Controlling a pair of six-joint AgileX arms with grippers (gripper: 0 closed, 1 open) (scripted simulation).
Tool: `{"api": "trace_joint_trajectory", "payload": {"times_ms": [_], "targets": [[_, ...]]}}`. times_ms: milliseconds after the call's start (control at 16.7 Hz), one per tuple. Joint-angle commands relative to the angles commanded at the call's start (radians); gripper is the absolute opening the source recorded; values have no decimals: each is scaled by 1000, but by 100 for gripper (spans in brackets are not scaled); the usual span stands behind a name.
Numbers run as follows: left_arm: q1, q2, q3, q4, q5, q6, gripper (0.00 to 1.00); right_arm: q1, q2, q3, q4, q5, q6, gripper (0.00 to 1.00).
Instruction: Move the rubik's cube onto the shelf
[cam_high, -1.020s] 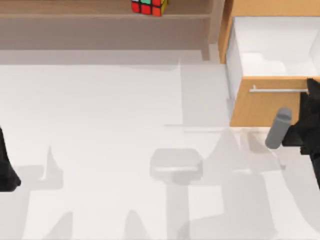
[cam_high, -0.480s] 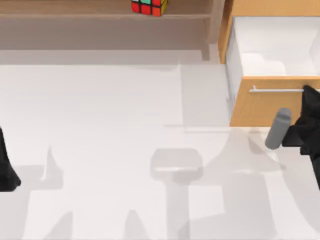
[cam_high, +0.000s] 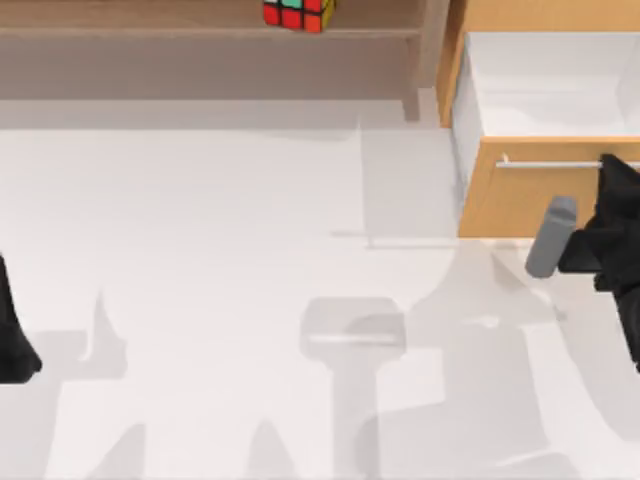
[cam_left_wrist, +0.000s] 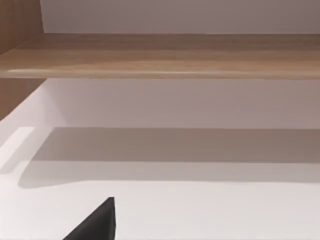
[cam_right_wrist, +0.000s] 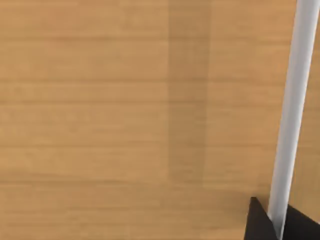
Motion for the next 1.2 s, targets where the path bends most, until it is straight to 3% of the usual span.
{"api": "trace_joint_trajectory", "payload": {"times_ms": [1200], "targets": [[0,0,0,0,0,0,100,-79,135,363,-239,-81,1,0]]}}
